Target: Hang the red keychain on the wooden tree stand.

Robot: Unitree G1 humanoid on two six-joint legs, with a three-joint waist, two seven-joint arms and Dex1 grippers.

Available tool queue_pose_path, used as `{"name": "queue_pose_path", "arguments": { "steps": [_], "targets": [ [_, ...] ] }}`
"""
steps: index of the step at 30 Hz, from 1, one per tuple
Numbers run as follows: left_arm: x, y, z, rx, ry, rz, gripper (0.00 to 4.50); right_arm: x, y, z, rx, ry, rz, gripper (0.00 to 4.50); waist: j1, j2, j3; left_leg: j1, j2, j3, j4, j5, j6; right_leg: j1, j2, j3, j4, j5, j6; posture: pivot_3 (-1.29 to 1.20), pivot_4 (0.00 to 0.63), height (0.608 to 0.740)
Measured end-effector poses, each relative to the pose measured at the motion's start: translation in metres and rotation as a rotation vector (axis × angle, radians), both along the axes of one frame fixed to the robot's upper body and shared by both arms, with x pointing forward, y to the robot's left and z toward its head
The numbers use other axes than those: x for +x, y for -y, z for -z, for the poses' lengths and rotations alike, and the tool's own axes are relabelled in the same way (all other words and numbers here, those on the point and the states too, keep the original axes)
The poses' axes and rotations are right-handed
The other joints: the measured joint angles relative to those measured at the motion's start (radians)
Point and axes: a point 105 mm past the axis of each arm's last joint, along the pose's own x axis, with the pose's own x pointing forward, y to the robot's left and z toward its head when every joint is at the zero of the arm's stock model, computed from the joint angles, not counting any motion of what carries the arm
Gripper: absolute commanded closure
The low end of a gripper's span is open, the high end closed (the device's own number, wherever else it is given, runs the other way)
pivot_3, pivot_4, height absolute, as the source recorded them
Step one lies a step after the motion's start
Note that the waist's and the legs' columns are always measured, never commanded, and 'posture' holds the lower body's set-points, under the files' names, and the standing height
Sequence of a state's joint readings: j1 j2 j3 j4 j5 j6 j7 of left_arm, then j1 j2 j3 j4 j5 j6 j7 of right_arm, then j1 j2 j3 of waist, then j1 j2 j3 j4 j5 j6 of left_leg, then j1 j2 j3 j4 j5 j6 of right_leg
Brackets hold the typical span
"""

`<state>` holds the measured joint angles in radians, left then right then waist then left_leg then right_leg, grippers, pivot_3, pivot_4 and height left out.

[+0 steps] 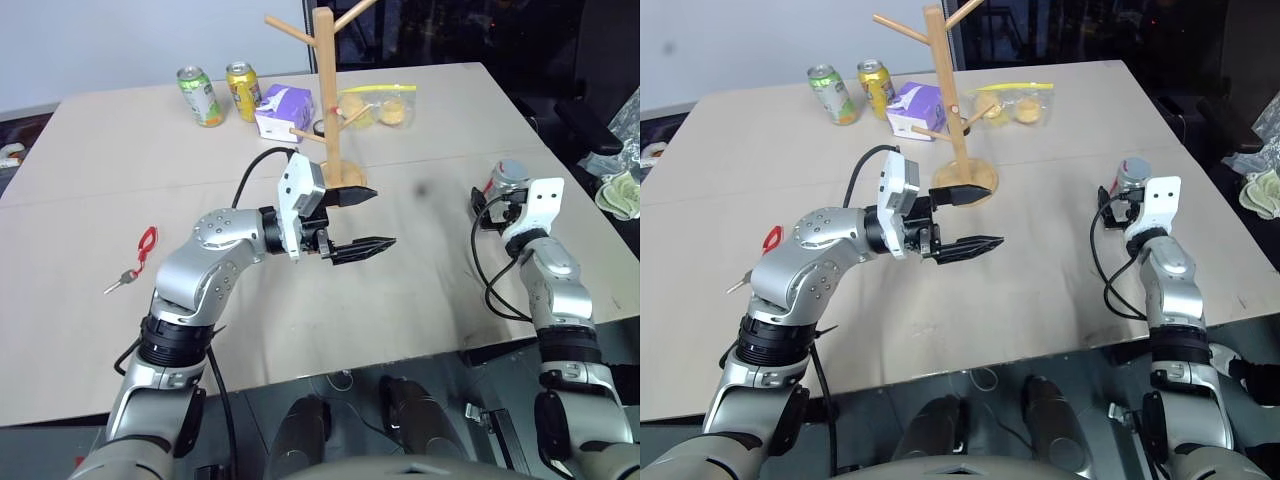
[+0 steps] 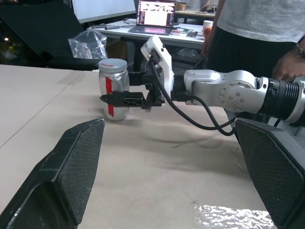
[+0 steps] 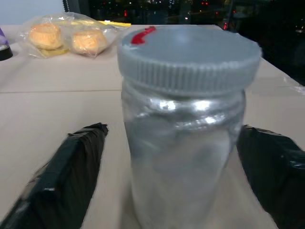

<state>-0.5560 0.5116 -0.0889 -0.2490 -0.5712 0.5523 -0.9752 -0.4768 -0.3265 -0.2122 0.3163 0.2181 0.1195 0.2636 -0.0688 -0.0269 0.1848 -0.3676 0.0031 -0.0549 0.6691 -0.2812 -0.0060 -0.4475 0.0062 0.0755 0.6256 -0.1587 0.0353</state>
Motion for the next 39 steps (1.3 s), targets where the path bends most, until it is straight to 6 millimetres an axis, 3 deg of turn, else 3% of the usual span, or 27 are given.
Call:
{"name": "queue_pose_path", "arguments": {
  "steps": [12, 17, 20, 27, 30, 35, 39],
  "targets": [
    [0.000, -0.021, 0.000, 0.040, -0.016, -0.049, 0.00, -0.044, -0.004, -0.042, -0.061, 0.017, -0.097, 0.10, 0.002, 0.000, 0.000, 0.000, 0.000, 0.000, 0.000, 0.000, 0.000, 0.000, 0.000, 0.000, 0.000, 0.000, 0.000, 0.00, 0.150, 0.740],
    [0.002, -0.037, 0.001, 0.114, -0.034, -0.079, 0.00, -0.060, -0.003, -0.077, -0.154, 0.059, -0.122, 0.10, 0.001, 0.001, 0.000, 0.000, 0.000, 0.000, 0.000, 0.000, 0.000, 0.000, 0.000, -0.001, 0.000, -0.001, 0.000, 0.00, 0.150, 0.740],
    [0.016, -0.063, -0.006, 0.153, -0.053, -0.173, 0.00, -0.071, -0.016, -0.101, -0.202, 0.073, -0.237, 0.10, 0.000, 0.001, 0.000, 0.001, 0.000, 0.000, 0.000, 0.000, 0.000, 0.000, 0.001, -0.001, 0.000, -0.001, -0.001, 0.00, 0.150, 0.740],
    [0.031, -0.098, -0.013, 0.181, -0.075, -0.334, 0.00, -0.097, -0.066, -0.103, -0.181, -0.043, -0.638, 0.10, 0.001, 0.000, 0.001, -0.001, 0.000, -0.001, 0.000, 0.000, 0.000, 0.000, 0.000, -0.001, -0.001, -0.001, -0.001, 0.00, 0.150, 0.740],
    [0.033, -0.116, -0.015, 0.161, -0.084, -0.430, 0.00, -0.103, -0.079, -0.107, -0.174, -0.052, -0.734, 0.10, 0.001, 0.000, 0.001, 0.000, 0.001, 0.000, 0.000, 0.000, 0.000, 0.000, 0.000, -0.002, -0.001, -0.001, -0.001, 0.00, 0.150, 0.740],
    [0.018, -0.111, -0.004, 0.184, -0.114, -0.426, 0.00, -0.101, -0.087, -0.103, -0.169, -0.071, -0.780, 0.10, 0.008, 0.000, 0.001, -0.001, 0.000, -0.001, 0.000, 0.000, 0.000, 0.000, -0.001, -0.002, -0.001, -0.001, -0.001, 0.00, 0.150, 0.740],
    [0.017, -0.110, -0.006, 0.185, -0.106, -0.438, 0.00, -0.103, -0.092, -0.099, -0.175, -0.088, -0.813, 0.10, 0.012, 0.000, 0.001, -0.001, 0.000, -0.001, 0.000, 0.000, 0.000, 0.000, -0.001, -0.002, -0.001, -0.001, -0.001, 0.00, 0.150, 0.740]
  ]
}}
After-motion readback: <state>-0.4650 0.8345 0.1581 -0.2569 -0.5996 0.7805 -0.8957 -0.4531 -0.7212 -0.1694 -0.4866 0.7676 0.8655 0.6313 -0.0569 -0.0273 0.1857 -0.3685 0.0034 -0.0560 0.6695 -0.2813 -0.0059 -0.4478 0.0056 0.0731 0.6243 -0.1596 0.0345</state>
